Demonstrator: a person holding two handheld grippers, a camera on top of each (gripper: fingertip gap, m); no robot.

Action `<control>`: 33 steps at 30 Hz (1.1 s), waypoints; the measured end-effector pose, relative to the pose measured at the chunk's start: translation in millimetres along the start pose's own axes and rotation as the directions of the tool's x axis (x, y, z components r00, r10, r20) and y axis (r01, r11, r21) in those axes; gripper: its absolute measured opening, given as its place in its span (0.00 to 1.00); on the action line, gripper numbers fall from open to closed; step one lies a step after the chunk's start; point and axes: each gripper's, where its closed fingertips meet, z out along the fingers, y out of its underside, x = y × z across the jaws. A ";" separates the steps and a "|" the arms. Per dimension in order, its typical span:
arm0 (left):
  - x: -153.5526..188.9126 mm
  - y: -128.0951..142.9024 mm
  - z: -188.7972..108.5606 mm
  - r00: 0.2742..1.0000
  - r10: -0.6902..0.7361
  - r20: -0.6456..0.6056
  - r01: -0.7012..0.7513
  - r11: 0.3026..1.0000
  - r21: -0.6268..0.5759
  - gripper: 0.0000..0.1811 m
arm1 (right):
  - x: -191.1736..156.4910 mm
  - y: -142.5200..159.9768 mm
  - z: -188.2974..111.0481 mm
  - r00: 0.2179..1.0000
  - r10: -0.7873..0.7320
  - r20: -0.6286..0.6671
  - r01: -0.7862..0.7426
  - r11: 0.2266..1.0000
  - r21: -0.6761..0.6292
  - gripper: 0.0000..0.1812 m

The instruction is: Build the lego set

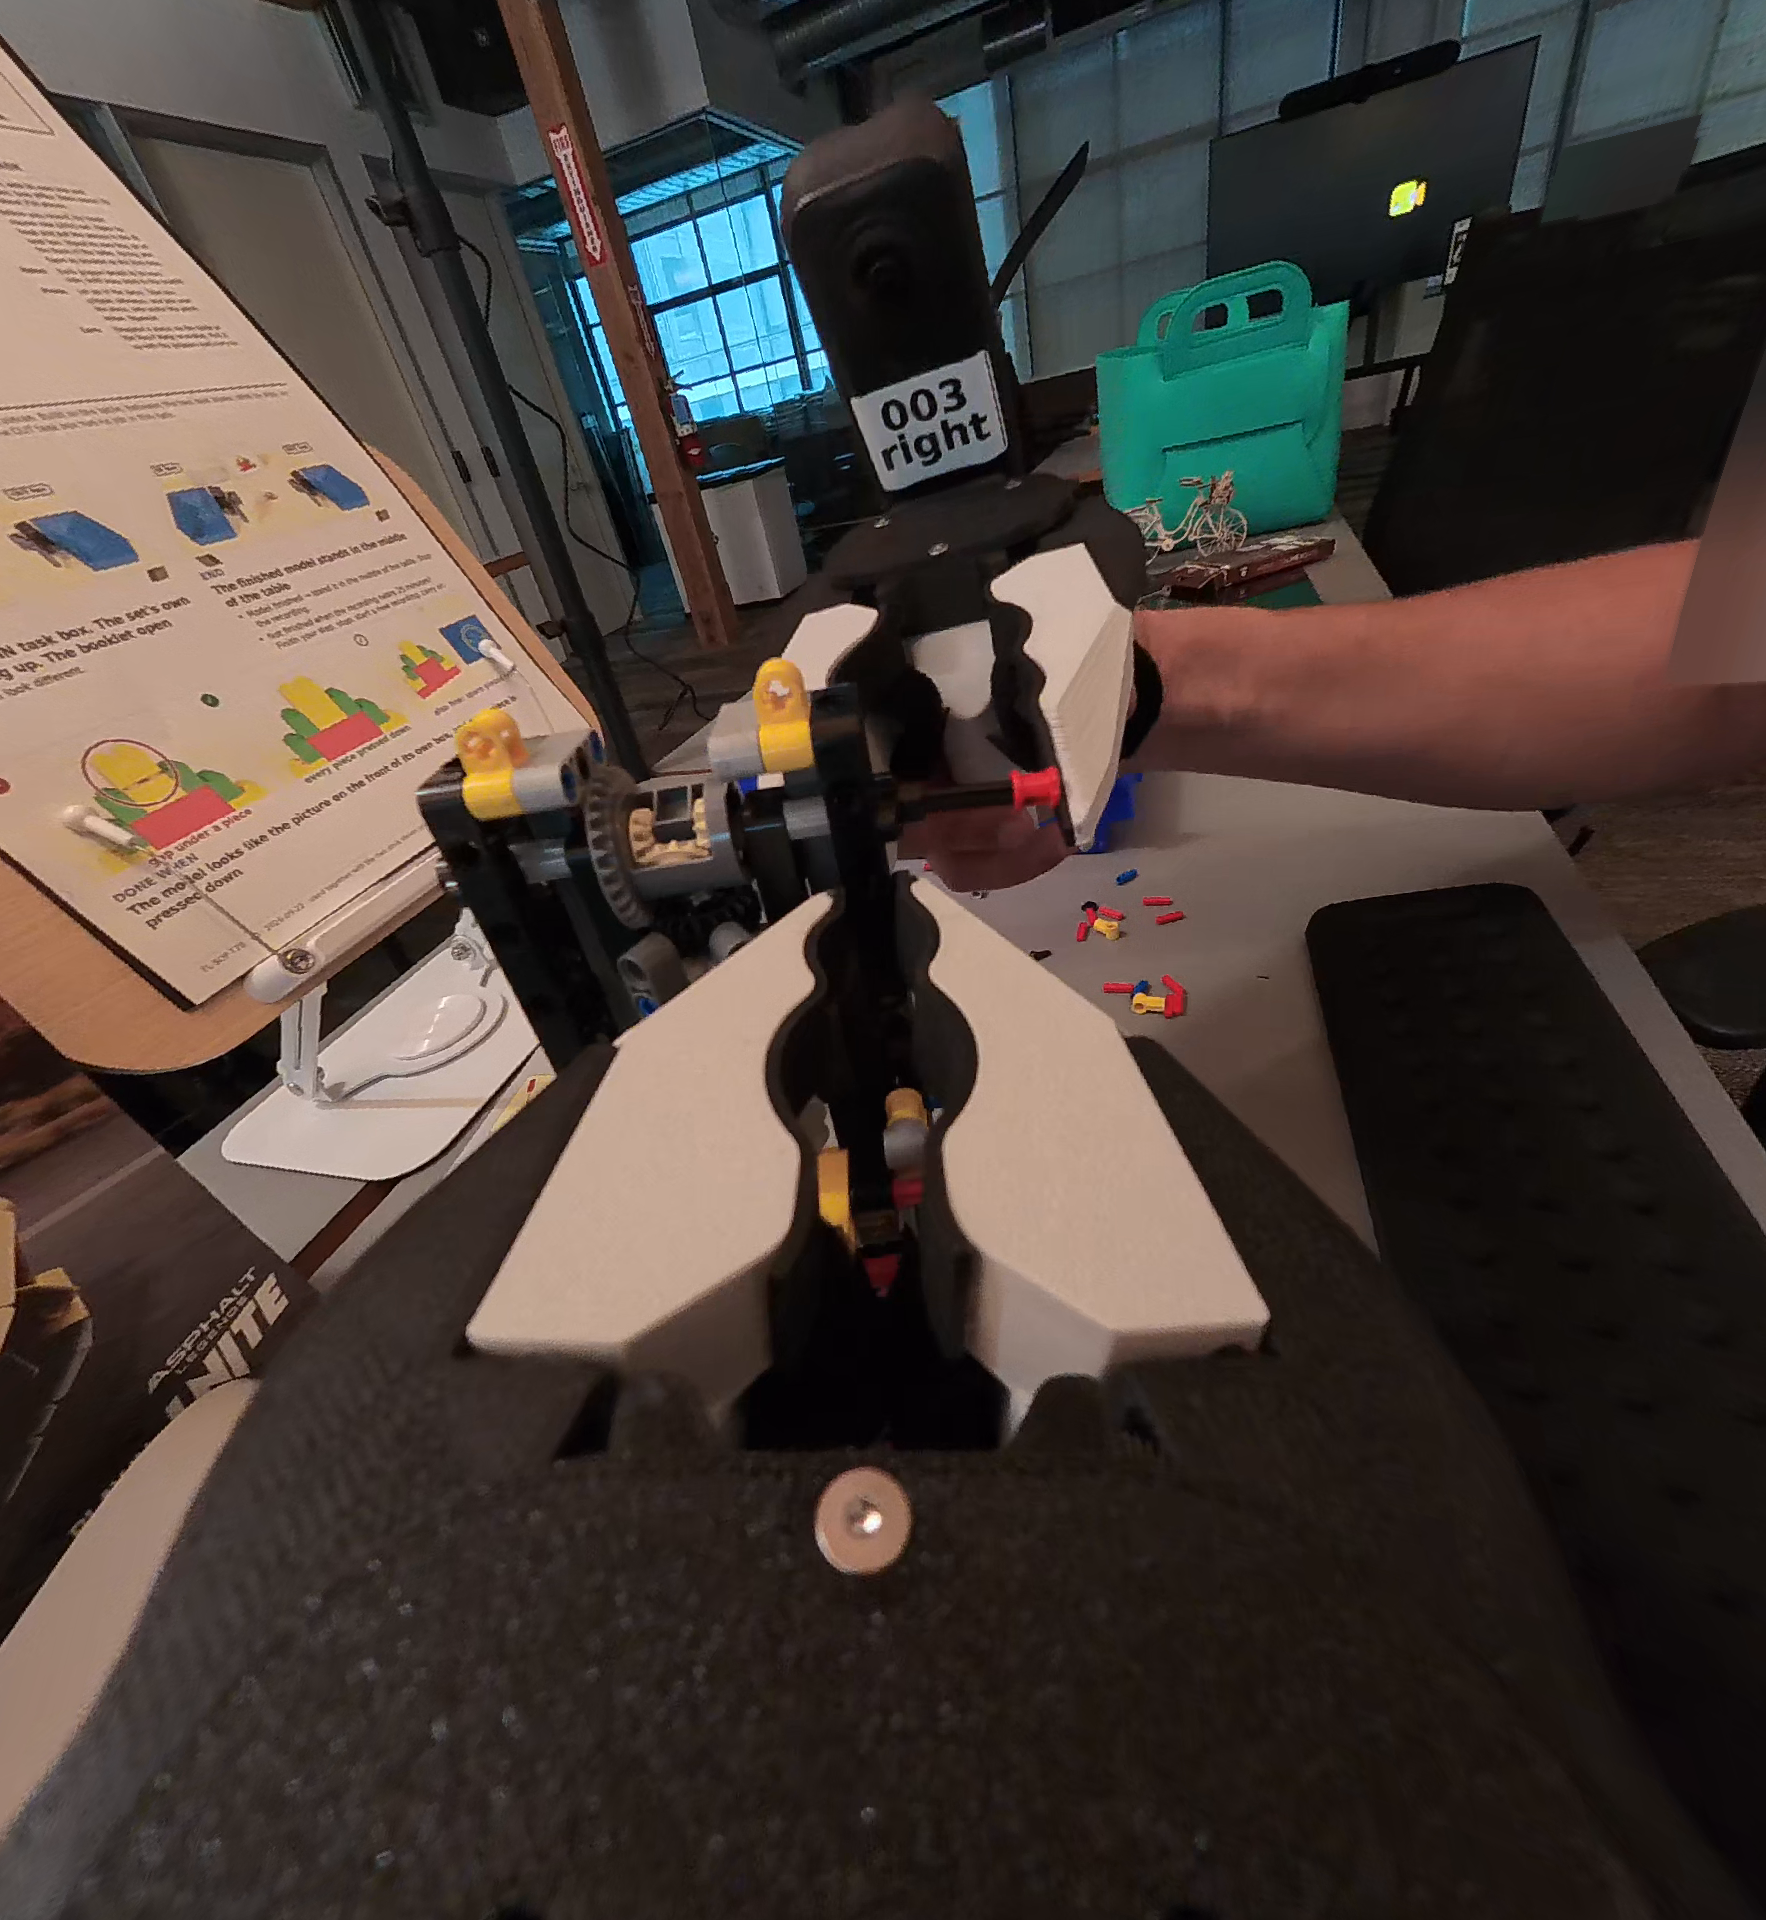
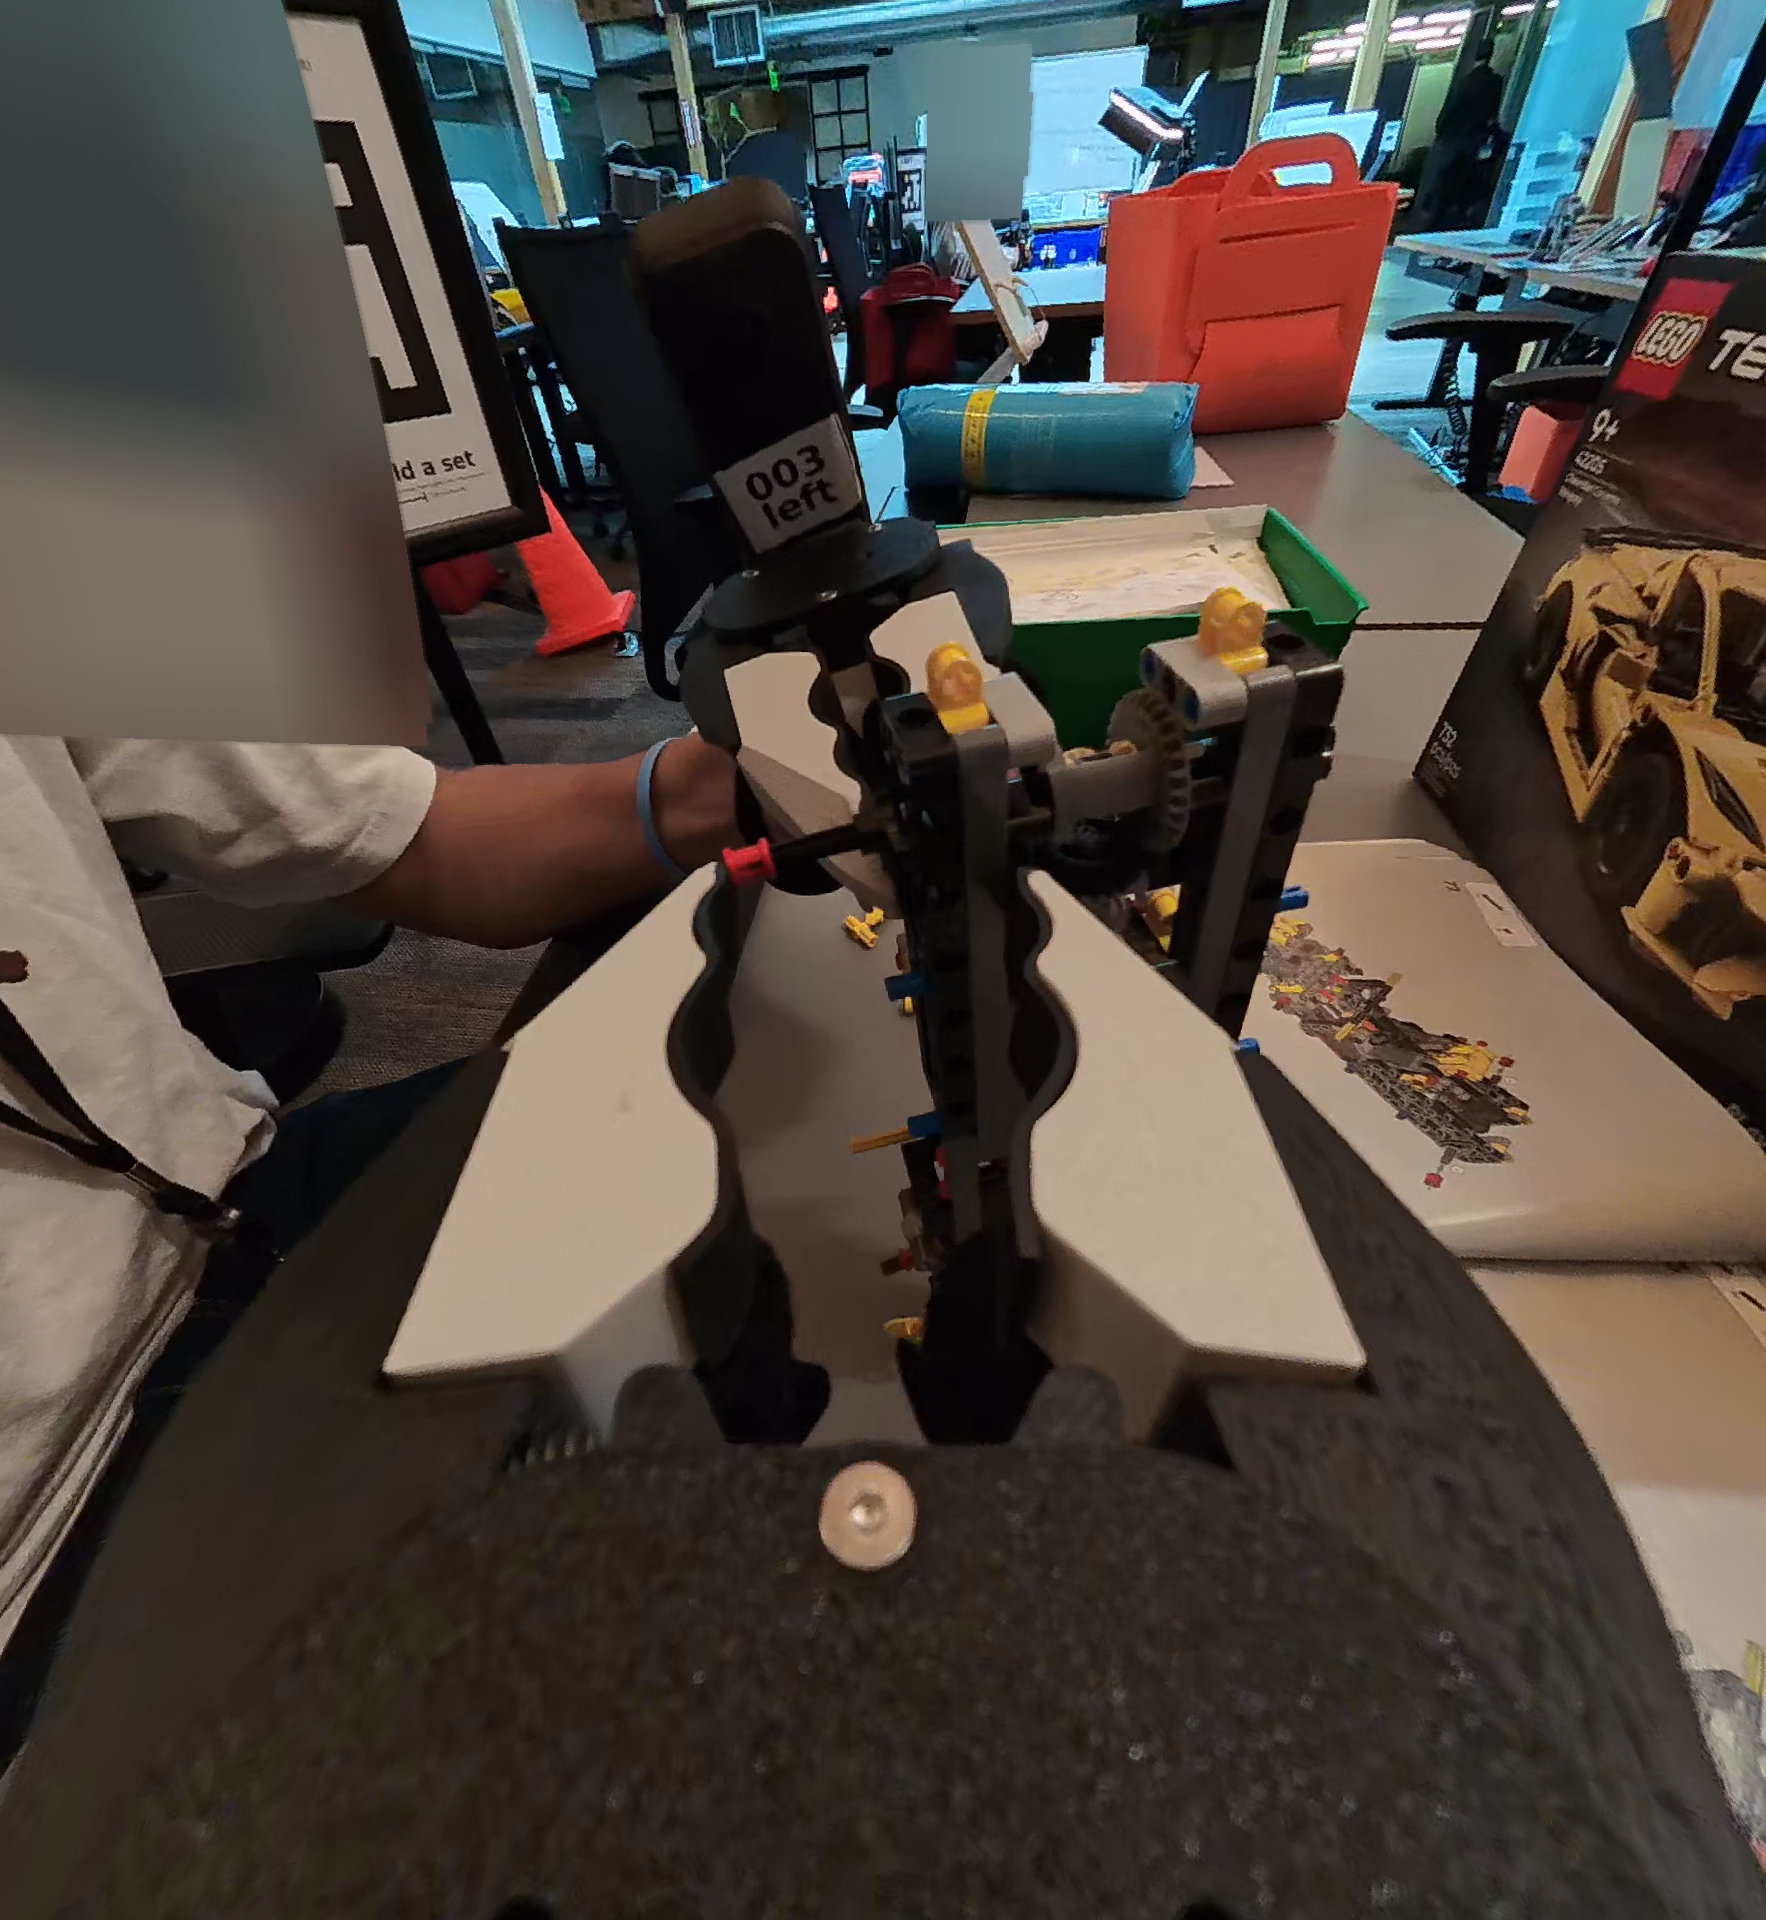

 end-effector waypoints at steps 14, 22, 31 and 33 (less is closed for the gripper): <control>-18.7 0.9 1.2 0.994 -0.035 0.104 0.034 0.999 0.003 0.04 | 21.0 3.3 -9.8 0.947 -0.111 -0.302 0.098 0.993 -0.058 0.32; -21.1 1.2 2.6 0.990 -0.069 0.125 0.070 0.997 -0.007 0.04 | 5.1 -4.6 -13.2 0.367 -0.684 -0.630 0.426 0.726 -0.540 0.12; -18.1 1.2 4.2 0.990 -0.055 0.126 0.057 0.998 -0.016 0.04 | 5.0 -13.9 -15.5 0.272 -0.752 -0.600 0.439 0.652 -0.618 0.03; -18.4 1.2 3.8 0.990 -0.054 0.129 0.056 0.998 -0.015 0.04 | 5.4 -13.8 -15.2 0.278 -0.752 -0.597 0.431 0.653 -0.623 0.03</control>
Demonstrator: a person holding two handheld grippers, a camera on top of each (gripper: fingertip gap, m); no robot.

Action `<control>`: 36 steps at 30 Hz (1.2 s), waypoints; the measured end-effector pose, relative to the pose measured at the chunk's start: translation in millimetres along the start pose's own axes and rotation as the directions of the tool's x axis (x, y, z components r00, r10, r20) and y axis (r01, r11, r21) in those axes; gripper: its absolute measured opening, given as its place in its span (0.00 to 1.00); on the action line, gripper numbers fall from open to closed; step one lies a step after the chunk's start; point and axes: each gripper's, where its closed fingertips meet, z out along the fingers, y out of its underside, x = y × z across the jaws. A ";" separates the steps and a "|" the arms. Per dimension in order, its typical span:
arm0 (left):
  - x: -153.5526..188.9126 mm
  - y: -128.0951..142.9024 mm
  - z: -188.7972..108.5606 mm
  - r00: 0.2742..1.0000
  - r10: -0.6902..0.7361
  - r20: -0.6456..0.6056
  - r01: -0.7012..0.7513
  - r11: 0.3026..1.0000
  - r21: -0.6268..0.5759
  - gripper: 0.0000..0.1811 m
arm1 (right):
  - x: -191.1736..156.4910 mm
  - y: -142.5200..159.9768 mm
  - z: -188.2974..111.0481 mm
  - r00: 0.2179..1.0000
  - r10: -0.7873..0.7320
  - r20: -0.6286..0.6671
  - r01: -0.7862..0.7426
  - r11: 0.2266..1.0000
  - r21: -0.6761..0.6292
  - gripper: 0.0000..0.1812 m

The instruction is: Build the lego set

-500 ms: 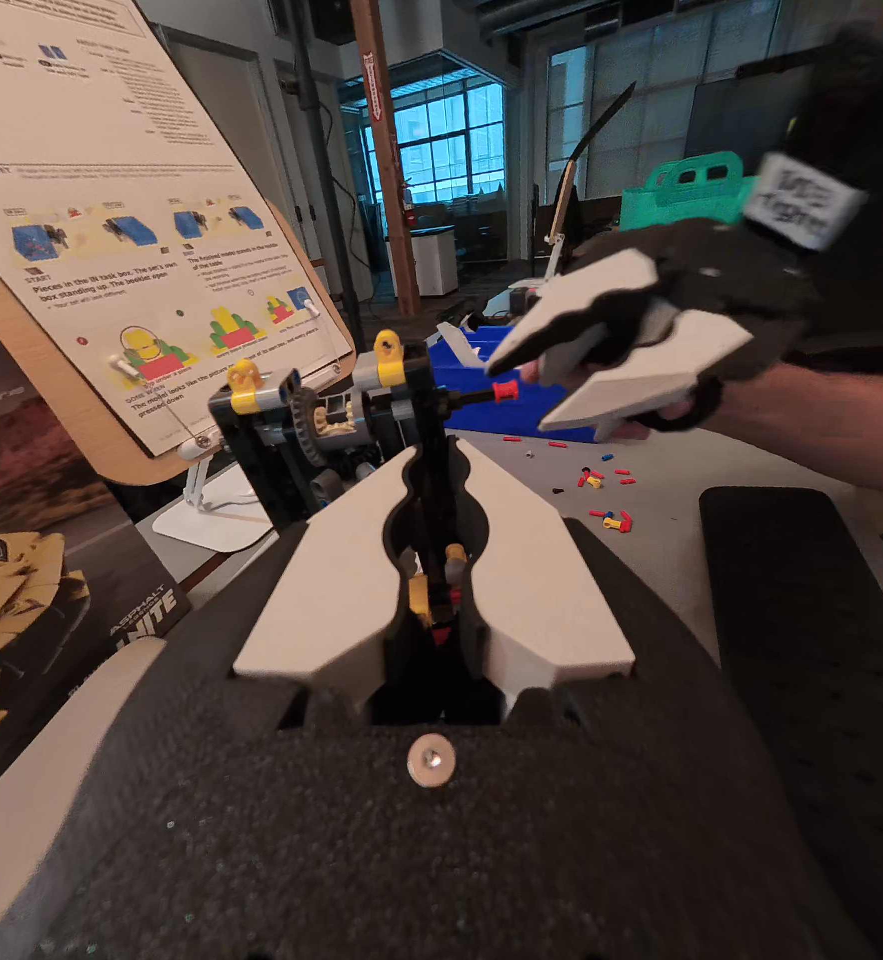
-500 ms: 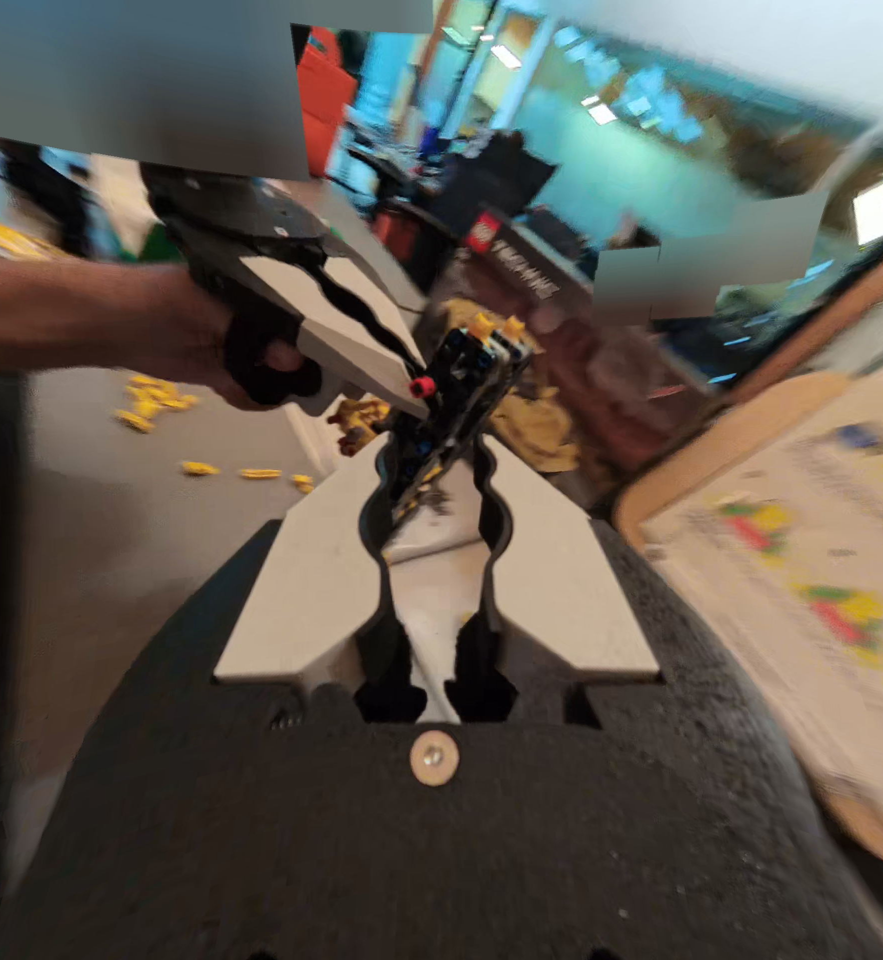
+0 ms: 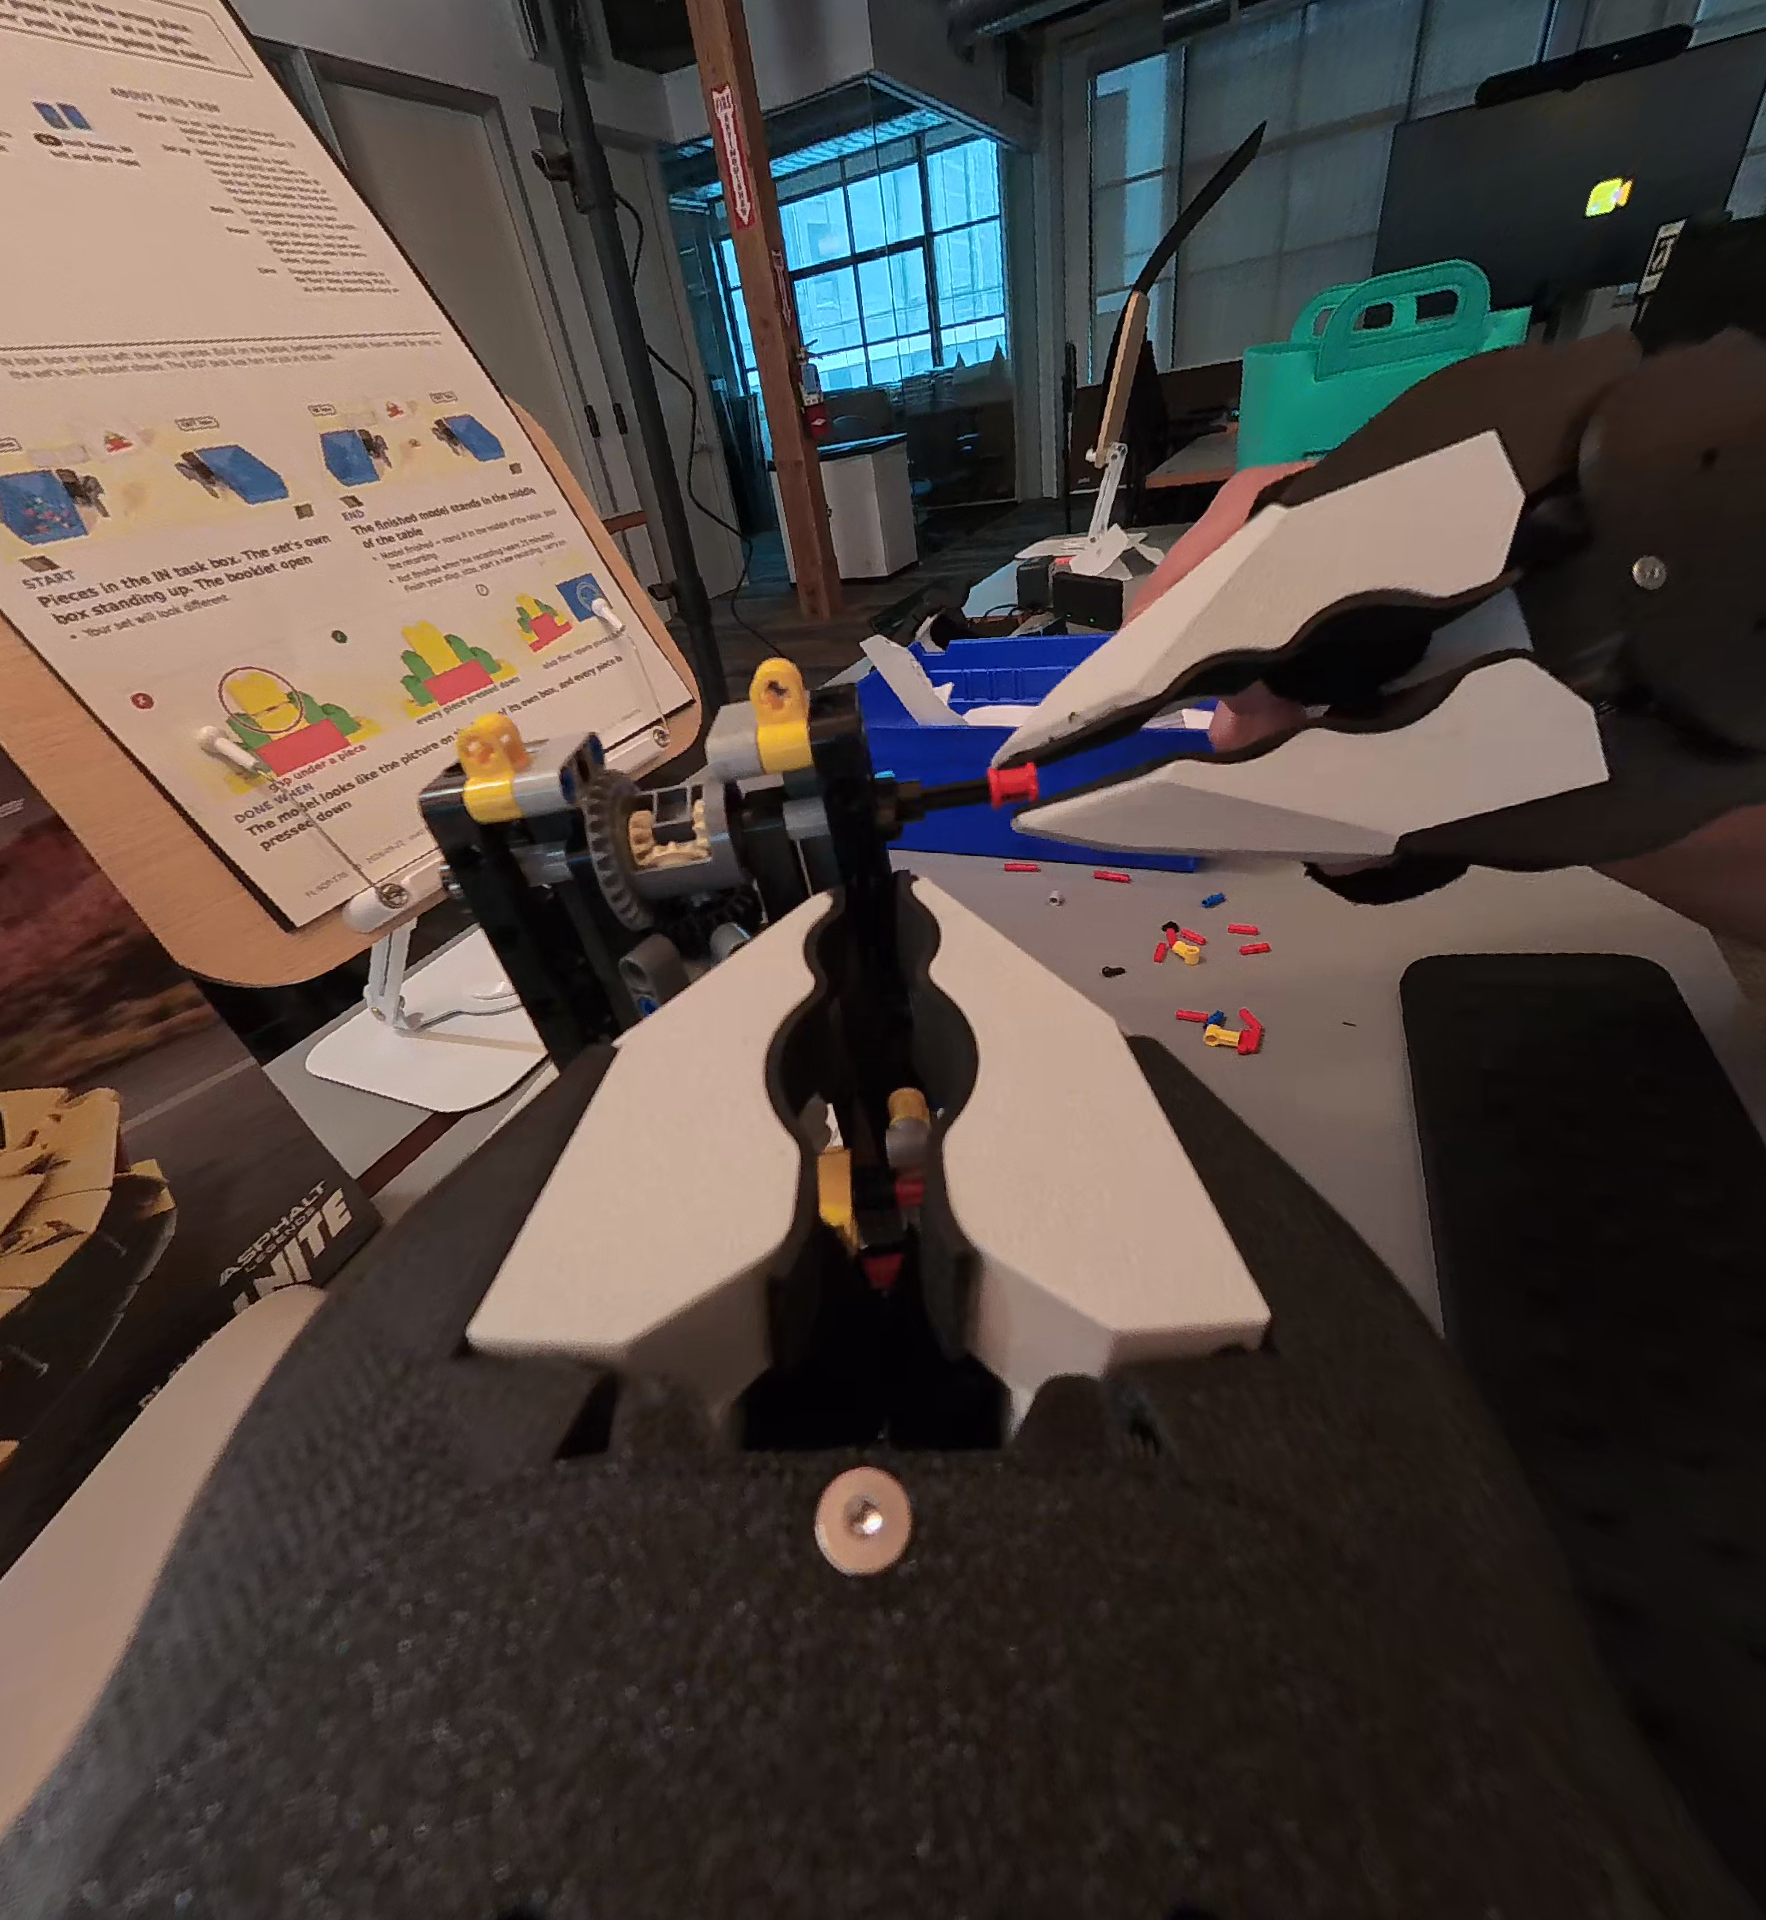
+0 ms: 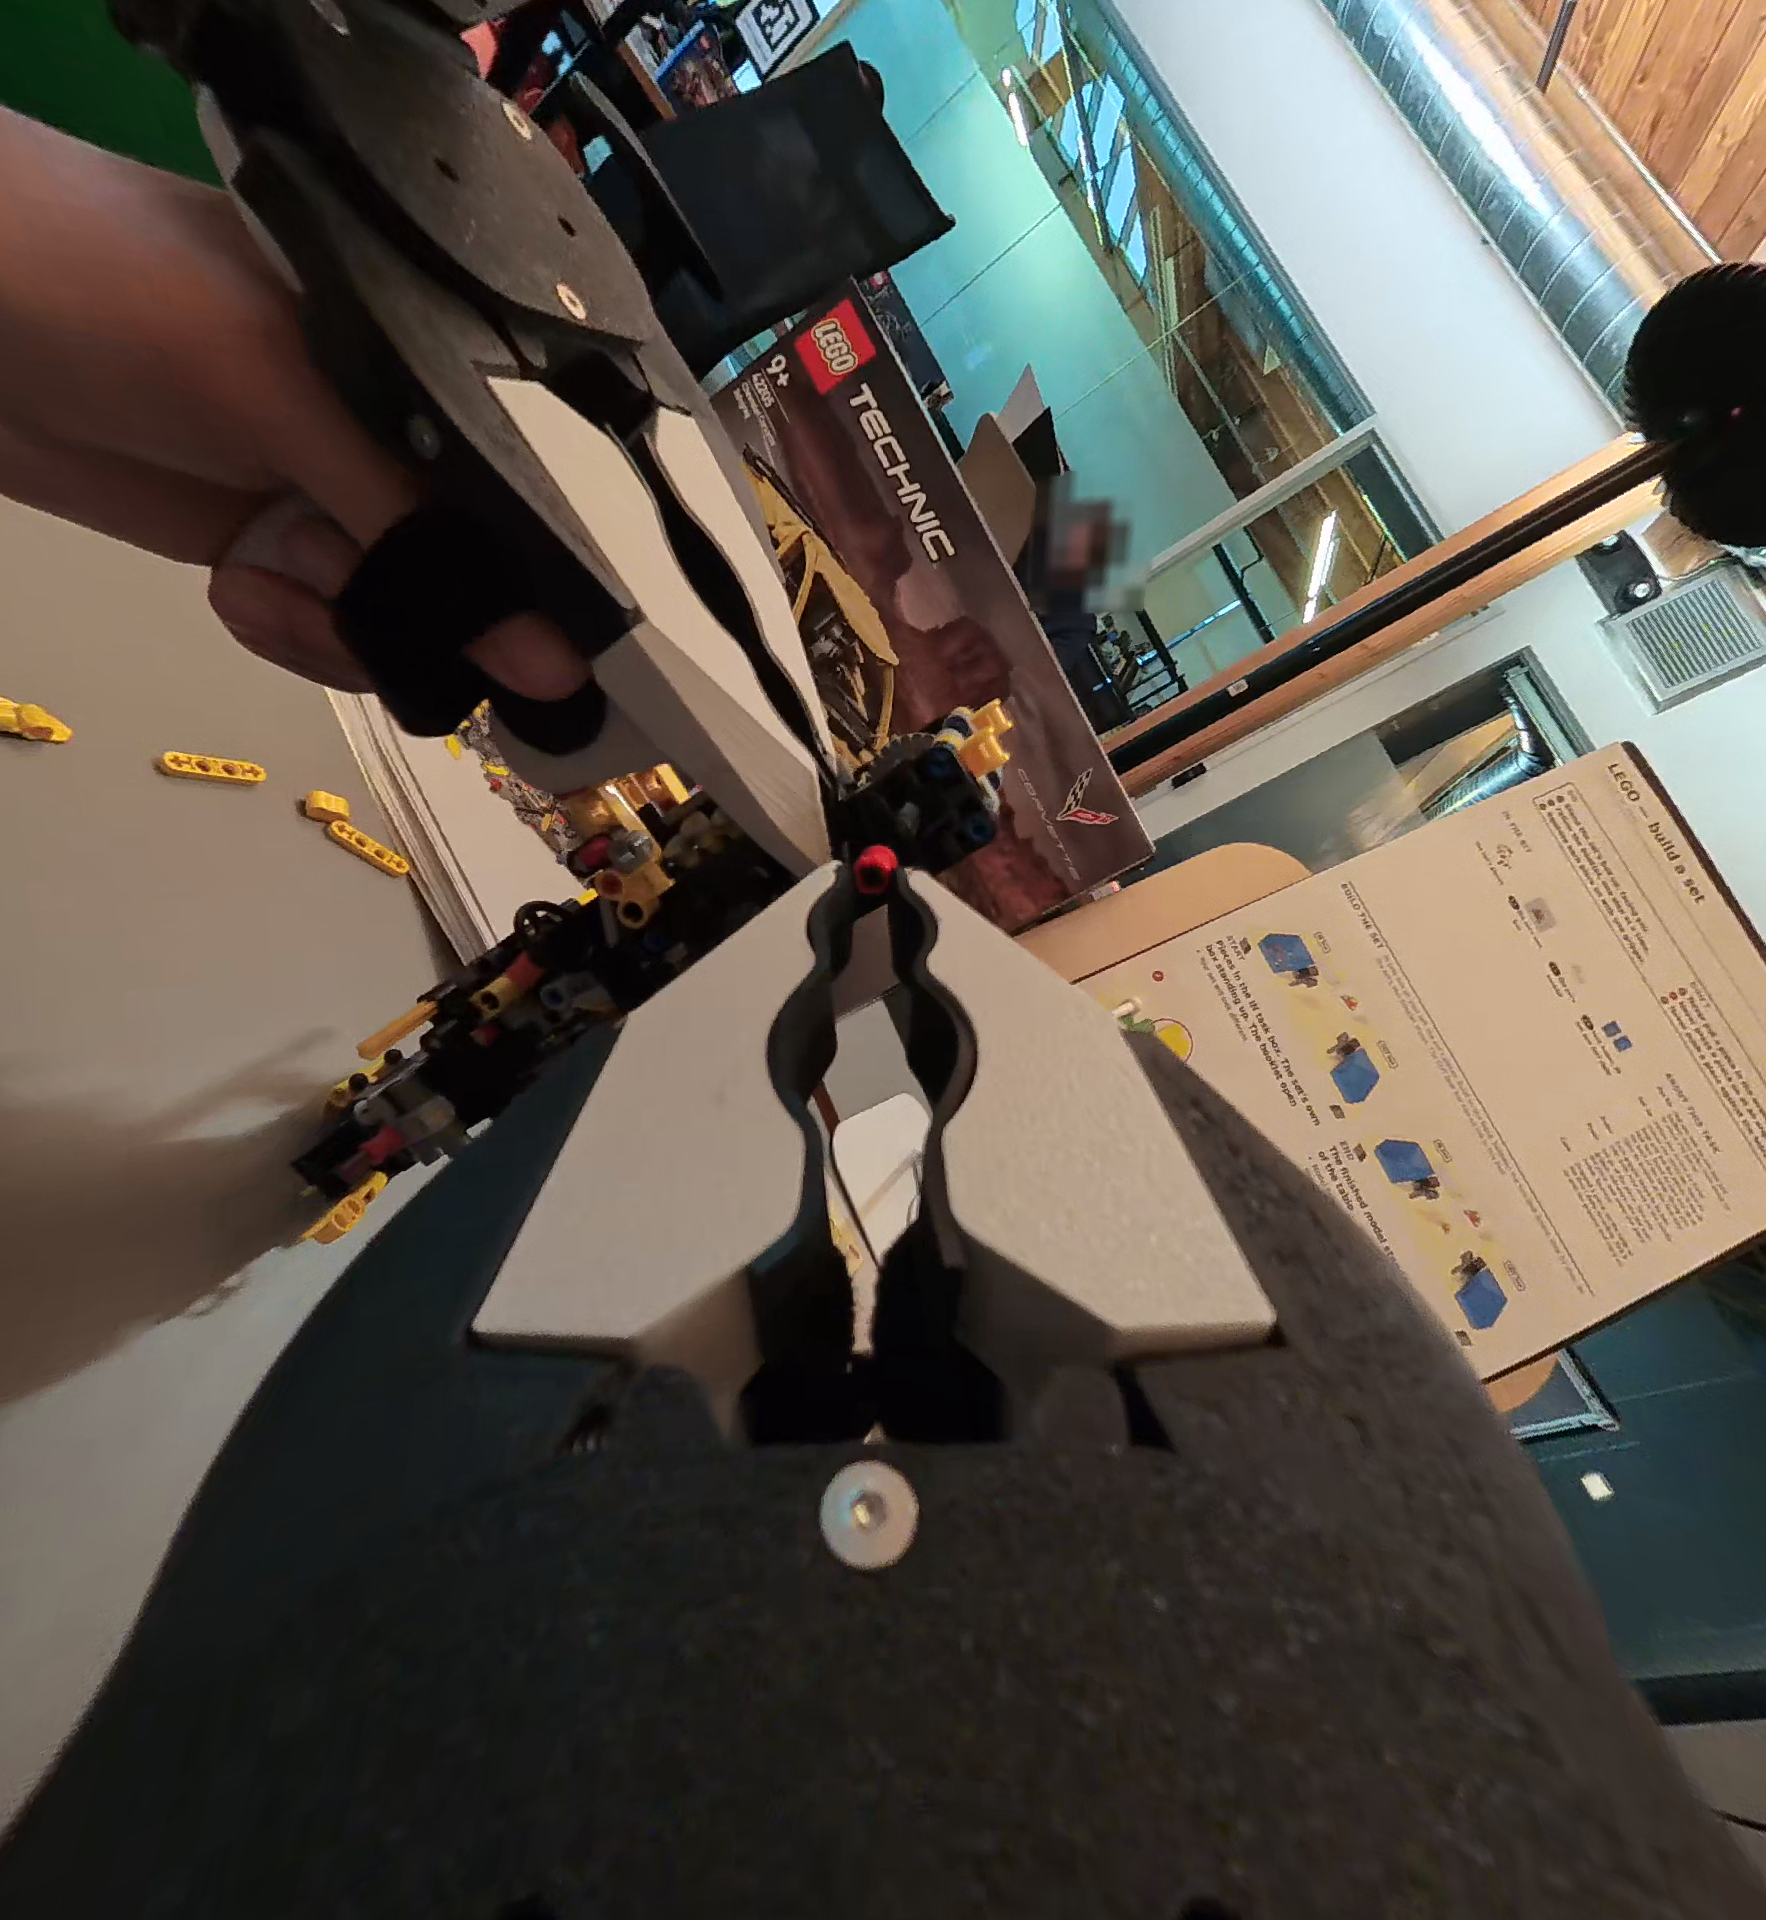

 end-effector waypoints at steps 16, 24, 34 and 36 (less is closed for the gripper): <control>2.0 0.2 0.5 1.000 -0.024 -0.007 0.024 1.000 0.000 0.04 | 1.6 2.8 9.0 1.000 0.005 -0.018 -0.006 0.999 -0.049 0.03; -0.6 0.5 -0.4 0.999 -0.041 -0.003 0.041 0.999 0.006 0.04 | 2.2 3.3 13.6 0.999 0.039 -0.001 -0.039 0.998 -0.049 0.03; 14.6 0.3 -5.0 0.993 0.049 -0.106 -0.049 0.999 0.001 0.04 | -0.5 -13.7 -15.5 0.803 0.515 0.299 -0.553 0.831 0.055 0.16; 29.1 1.4 -10.2 0.978 0.065 -0.201 -0.066 0.998 0.000 0.04 | 6.0 -10.5 -25.7 0.619 0.645 0.449 -0.726 0.687 0.014 0.16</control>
